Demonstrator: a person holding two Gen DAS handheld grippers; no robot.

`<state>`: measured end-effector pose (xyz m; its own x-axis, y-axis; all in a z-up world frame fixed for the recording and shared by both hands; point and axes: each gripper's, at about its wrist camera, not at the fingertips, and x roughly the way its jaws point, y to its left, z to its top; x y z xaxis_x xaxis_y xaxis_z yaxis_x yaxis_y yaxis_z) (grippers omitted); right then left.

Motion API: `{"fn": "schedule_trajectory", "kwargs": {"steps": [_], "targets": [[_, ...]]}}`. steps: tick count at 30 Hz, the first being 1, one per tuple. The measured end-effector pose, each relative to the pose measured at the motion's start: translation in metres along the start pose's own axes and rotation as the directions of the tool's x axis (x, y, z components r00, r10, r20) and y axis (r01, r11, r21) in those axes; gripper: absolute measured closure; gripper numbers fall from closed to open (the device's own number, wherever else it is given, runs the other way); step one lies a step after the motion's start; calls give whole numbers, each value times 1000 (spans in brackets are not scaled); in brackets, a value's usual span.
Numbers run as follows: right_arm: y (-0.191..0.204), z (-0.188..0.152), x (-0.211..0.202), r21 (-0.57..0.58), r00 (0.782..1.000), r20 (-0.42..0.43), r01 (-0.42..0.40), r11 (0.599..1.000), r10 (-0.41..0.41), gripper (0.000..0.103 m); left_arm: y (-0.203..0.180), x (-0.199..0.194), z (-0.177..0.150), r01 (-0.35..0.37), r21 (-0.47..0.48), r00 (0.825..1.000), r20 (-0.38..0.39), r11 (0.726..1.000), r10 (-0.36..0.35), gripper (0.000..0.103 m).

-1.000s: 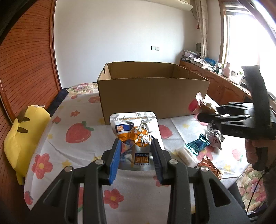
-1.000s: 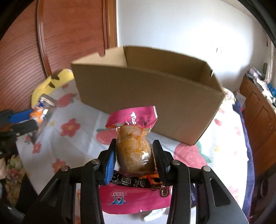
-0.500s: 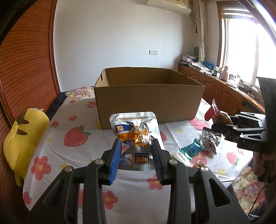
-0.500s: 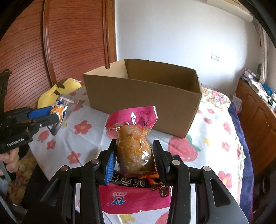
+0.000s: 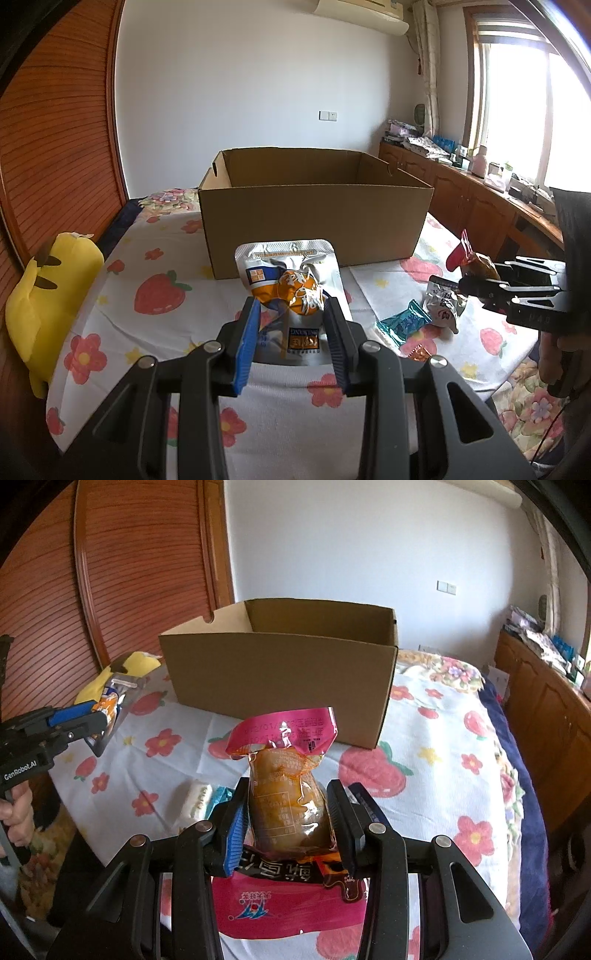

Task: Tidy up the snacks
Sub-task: 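Lift both packs and carry them over the cardboard box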

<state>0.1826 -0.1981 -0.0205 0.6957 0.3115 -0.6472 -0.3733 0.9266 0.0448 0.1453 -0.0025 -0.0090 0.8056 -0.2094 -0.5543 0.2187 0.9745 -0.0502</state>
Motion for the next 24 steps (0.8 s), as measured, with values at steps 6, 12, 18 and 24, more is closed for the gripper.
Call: {"fn": "schedule_trajectory", "kwargs": {"steps": [6, 12, 18, 24], "targets": [[-5, -3, 1, 18, 1000, 0, -2, 1000, 2, 62, 2, 1, 1, 1, -17, 1000, 13, 1000, -1, 69], [-10, -3, 3, 28, 1000, 0, -4, 1000, 4, 62, 4, 4, 8, 9, -26, 1000, 28, 1000, -8, 69], [-13, 12, -1, 19, 1000, 26, -6, 1000, 6, 62, 4, 10, 31, 22, -8, 998, 57, 1000, -22, 69], [-14, 51, -9, -21, 996, 89, -3, 1000, 5, 62, 5, 19, 68, 31, 18, 994, 109, 999, -33, 69]]}}
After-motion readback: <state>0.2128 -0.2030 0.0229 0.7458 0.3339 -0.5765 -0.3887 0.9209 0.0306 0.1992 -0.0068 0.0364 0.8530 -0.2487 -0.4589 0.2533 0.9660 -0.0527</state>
